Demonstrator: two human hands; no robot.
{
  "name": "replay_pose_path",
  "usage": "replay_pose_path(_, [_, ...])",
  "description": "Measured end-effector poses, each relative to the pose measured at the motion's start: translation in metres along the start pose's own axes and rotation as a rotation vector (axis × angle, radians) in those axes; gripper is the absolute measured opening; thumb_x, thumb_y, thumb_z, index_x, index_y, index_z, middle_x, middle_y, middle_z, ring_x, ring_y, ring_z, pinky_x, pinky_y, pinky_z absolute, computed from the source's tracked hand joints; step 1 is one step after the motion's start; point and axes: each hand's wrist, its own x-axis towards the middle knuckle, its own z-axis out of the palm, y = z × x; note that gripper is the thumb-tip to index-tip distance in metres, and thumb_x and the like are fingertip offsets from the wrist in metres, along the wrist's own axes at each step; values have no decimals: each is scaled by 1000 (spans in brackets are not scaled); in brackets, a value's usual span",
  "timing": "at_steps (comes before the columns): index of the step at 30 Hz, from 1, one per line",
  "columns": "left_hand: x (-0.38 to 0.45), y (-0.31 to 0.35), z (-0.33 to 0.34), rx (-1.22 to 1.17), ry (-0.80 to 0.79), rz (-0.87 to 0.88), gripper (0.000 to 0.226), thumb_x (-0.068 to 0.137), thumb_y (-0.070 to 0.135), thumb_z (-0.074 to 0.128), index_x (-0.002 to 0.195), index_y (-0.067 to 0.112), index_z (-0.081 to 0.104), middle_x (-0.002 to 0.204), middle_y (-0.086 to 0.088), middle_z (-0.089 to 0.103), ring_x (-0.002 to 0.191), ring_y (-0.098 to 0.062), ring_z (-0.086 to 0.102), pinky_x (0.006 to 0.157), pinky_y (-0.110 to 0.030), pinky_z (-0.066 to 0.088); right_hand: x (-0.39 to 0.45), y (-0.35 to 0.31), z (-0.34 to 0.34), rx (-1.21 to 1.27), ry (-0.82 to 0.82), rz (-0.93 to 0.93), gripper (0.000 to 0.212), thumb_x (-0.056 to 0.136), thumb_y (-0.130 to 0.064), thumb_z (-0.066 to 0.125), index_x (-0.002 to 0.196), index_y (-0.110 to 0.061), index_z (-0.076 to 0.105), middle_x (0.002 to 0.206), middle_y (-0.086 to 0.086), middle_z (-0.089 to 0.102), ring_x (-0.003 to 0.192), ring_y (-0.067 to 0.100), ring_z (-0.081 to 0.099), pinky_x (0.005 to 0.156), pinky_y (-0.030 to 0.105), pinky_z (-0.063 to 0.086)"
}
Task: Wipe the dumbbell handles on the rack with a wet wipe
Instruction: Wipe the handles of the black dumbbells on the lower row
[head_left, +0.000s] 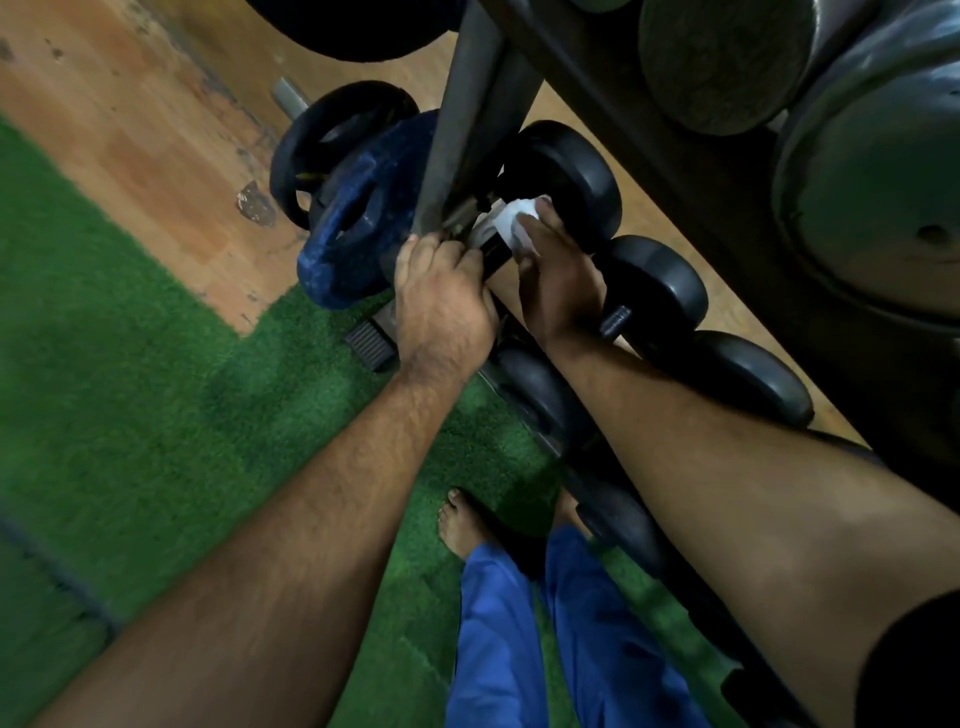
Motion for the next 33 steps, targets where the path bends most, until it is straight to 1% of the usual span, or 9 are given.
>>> replay_pose_path(3, [0,1,0,-87,50,-12,32,81,14,55,109,8,71,101,-7,67,116,-29,54,117,-46,26,1,0,4,-117,-143,-307,52,92,-10,47,143,-21,52,153,-2,43,137,21,45,111,34,39])
replay_pose_path(6, [0,-2,0,-215,109,-85,37,89,12,50,123,8,64,120,-6,65,126,-24,51,121,-44,22,3,-5,10,-155,-303,-495,45,97,-32,41,141,-37,48,152,-12,43,137,13,46,108,33,43])
replay_pose_path(9, [-7,-6,1,-232,98,-159,38,98,17,44,131,3,58,137,-11,57,141,-27,39,124,-42,15,-1,7,-2,-283,-317,-624,46,97,-44,43,143,-45,45,154,-18,38,131,4,50,89,15,37])
replay_pose_path(11, [-9,-7,0,-230,81,-164,39,100,19,43,132,1,57,141,-14,54,143,-29,35,124,-42,14,-3,15,-10,-297,-267,-675,44,97,-45,46,141,-44,49,152,-18,41,126,3,55,93,20,45])
replay_pose_path(15, [-8,-6,-1,-206,74,-159,40,100,19,43,132,1,57,141,-15,54,143,-31,35,123,-42,13,3,1,9,-192,-172,-489,45,91,-39,56,134,-28,62,147,-7,51,133,17,51,112,34,39])
replay_pose_path(18, [-9,-6,0,-192,75,-157,40,99,18,43,132,0,57,140,-15,54,143,-31,35,123,-41,12,-5,-19,7,-148,-326,-503,39,95,-24,49,129,-34,64,144,-15,53,131,10,50,92,12,37])
replay_pose_path(22, [-10,-5,-1,-175,85,-169,38,99,17,44,131,1,58,139,-15,55,143,-30,35,124,-43,13,4,-15,-4,-14,-488,-491,39,93,-38,53,128,-28,66,131,-8,65,125,8,57,106,26,44])
replay_pose_path(29, [-10,4,-3,101,81,-156,40,95,23,43,129,9,59,138,-8,57,145,-27,34,124,-44,8,-16,6,-8,40,-146,-220,41,97,-11,49,135,-20,61,144,-2,55,130,8,50,107,14,31])
replay_pose_path(33, [-7,4,-1,87,56,-159,40,93,19,44,128,8,59,137,-10,57,144,-28,33,125,-43,10,-12,0,1,467,48,245,29,86,-13,60,108,-24,75,105,-6,73,87,5,70,75,35,61])
